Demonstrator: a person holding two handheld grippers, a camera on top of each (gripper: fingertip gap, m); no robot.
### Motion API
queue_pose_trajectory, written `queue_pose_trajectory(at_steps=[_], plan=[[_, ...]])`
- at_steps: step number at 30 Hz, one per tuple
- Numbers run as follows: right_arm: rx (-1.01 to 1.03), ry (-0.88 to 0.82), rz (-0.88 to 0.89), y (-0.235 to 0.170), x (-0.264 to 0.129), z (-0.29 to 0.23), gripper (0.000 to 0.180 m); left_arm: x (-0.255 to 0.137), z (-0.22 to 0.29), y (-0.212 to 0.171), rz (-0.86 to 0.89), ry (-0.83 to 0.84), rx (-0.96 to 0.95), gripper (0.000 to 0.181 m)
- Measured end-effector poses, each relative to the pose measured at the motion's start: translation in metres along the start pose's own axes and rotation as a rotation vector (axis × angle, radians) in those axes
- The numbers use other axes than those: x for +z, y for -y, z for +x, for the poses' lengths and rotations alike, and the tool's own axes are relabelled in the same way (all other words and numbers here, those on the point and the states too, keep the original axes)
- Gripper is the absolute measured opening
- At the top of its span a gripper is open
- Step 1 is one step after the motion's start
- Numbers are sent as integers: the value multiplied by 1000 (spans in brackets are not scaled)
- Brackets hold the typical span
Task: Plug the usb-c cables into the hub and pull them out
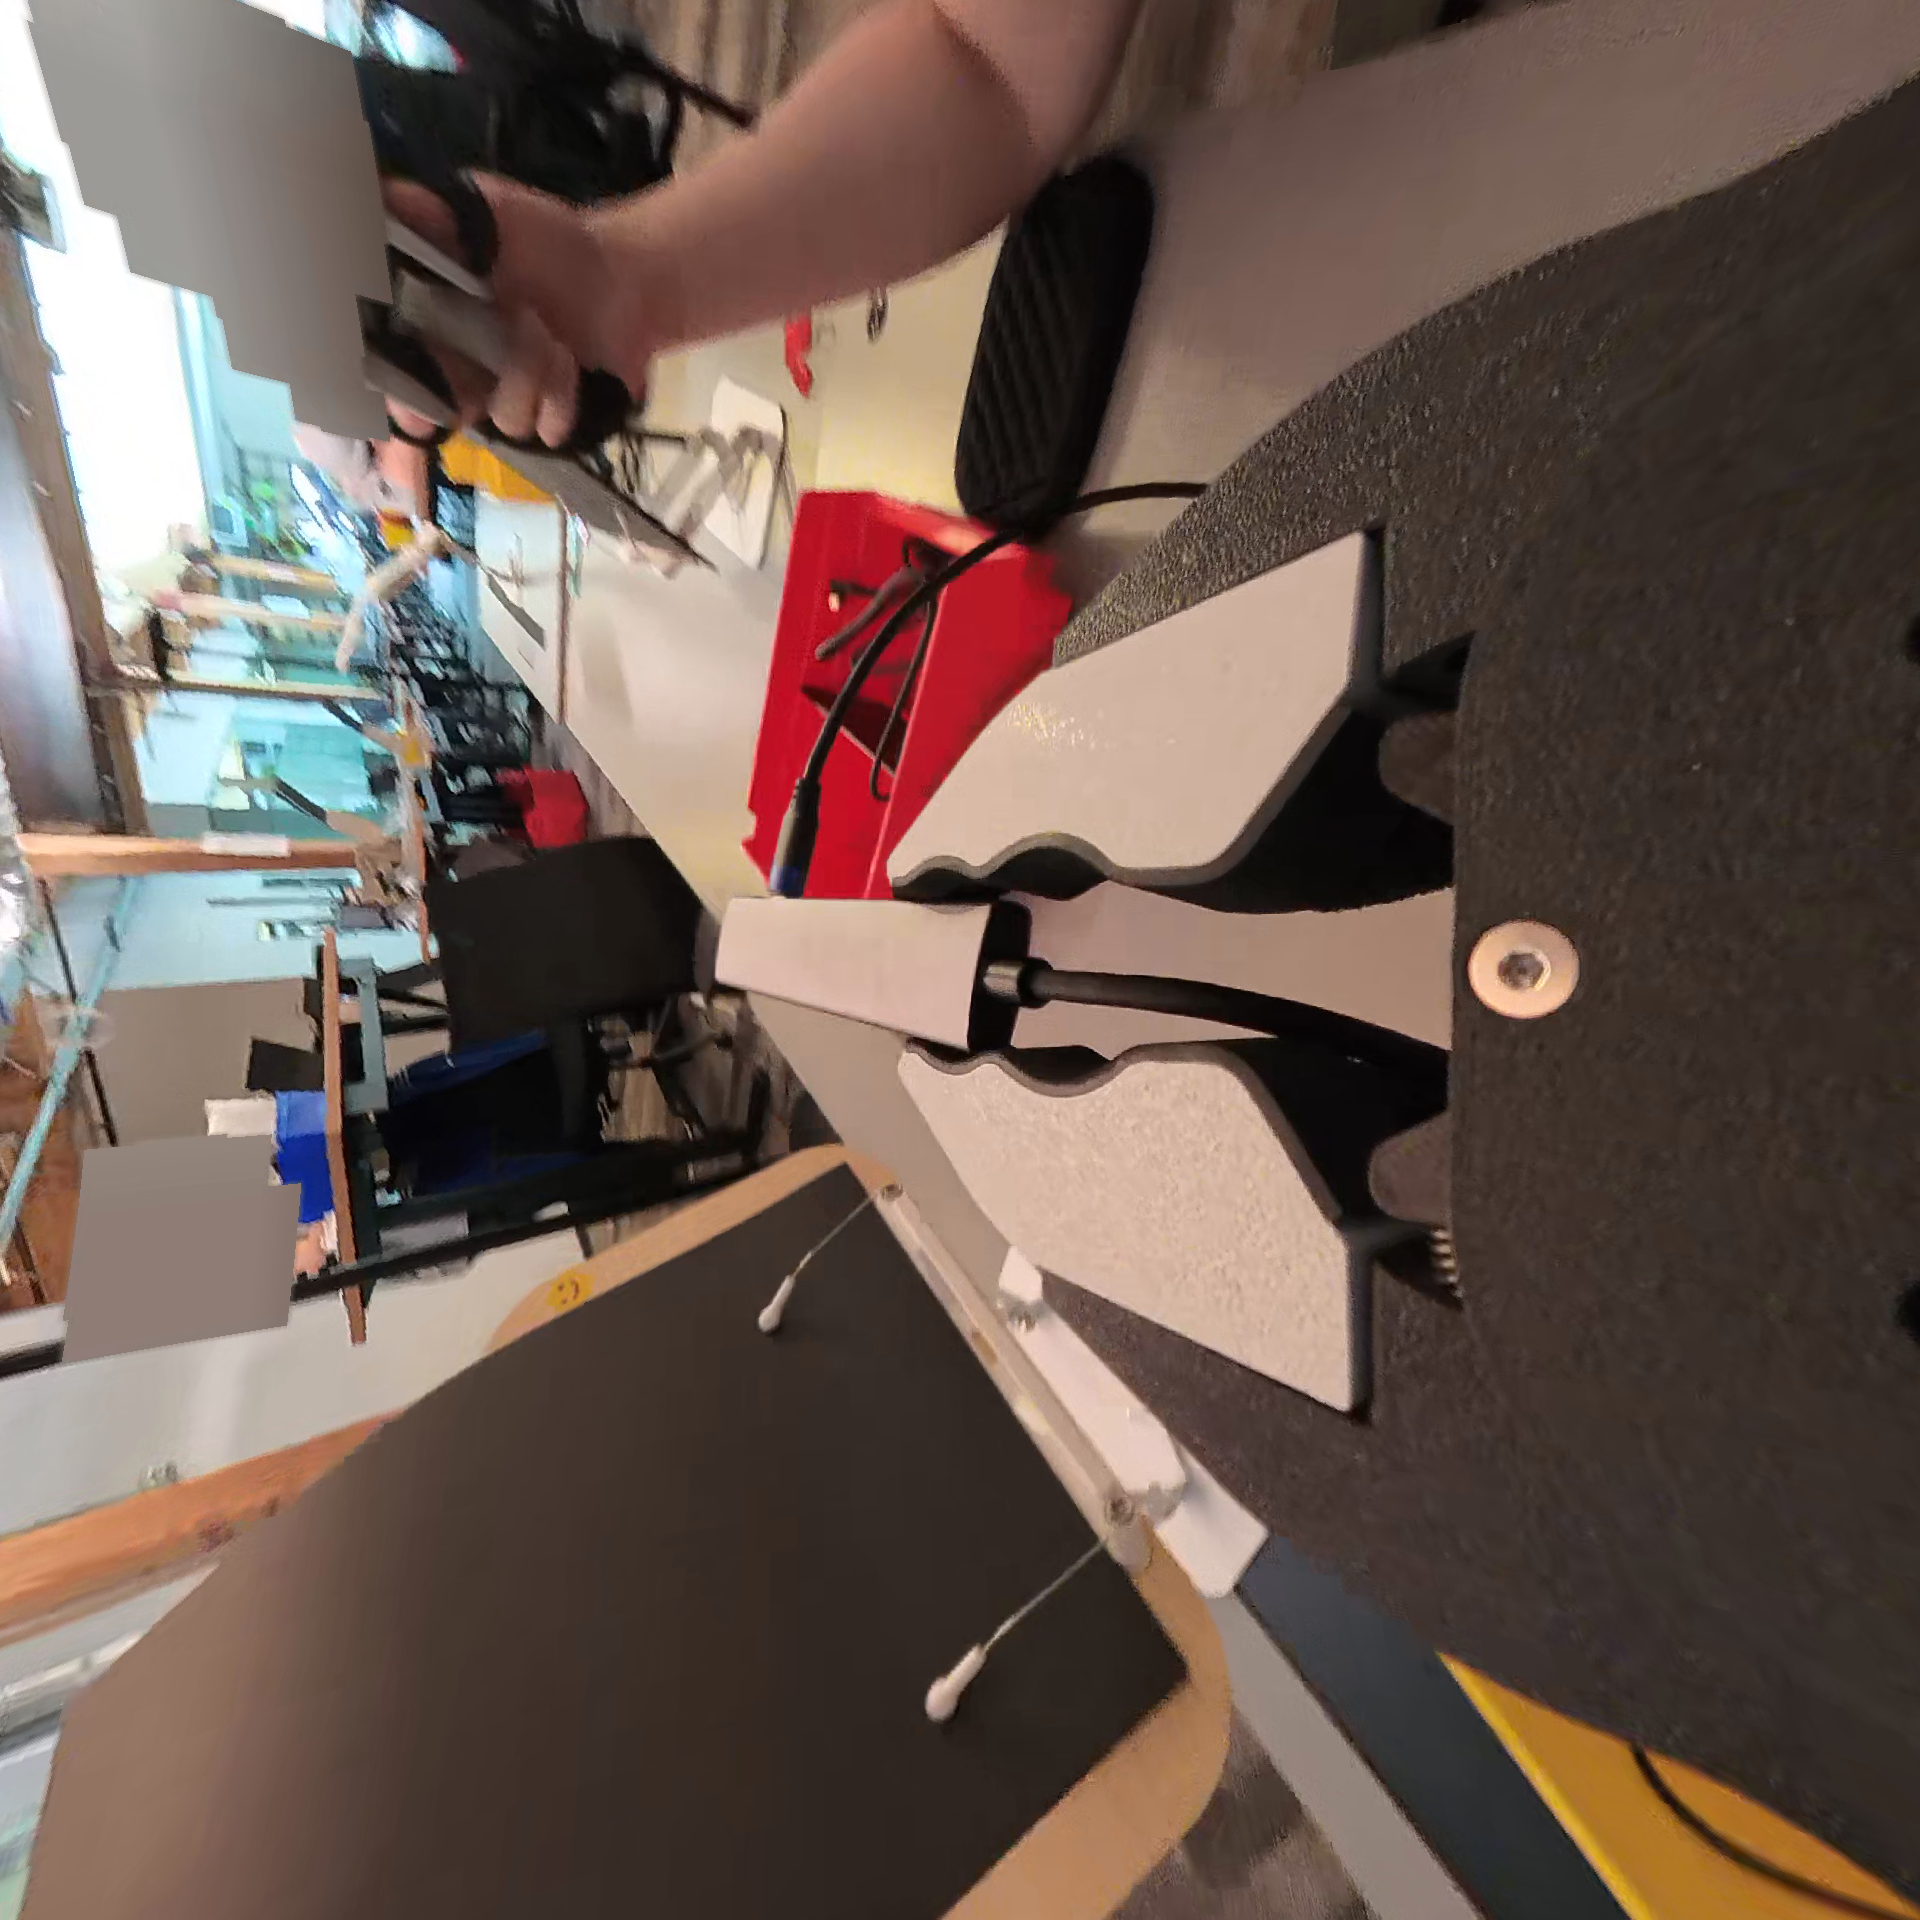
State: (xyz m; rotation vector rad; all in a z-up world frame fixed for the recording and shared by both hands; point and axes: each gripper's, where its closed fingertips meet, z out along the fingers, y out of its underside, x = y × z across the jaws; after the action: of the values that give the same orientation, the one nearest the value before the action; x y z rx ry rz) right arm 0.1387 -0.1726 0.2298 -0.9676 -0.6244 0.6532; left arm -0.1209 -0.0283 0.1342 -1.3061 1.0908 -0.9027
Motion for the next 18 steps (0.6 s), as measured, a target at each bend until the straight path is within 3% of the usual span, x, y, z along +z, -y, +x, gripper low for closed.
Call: queue_pose_trajectory(at_steps=[3,6,13,18], plan=[[-43,-312,-38,-10,33,28,27,25,1,17,8,94,95,24],[-76,-446,-12,-25,64,29,27,46,2,32,40,177,148,24],[-127,-412,-143,-119,125,9,32,69,-2,7,87,269,101,24],[-209,-358,-320,-173,129,10,34,80,3,-12,91,180,-7,24]])
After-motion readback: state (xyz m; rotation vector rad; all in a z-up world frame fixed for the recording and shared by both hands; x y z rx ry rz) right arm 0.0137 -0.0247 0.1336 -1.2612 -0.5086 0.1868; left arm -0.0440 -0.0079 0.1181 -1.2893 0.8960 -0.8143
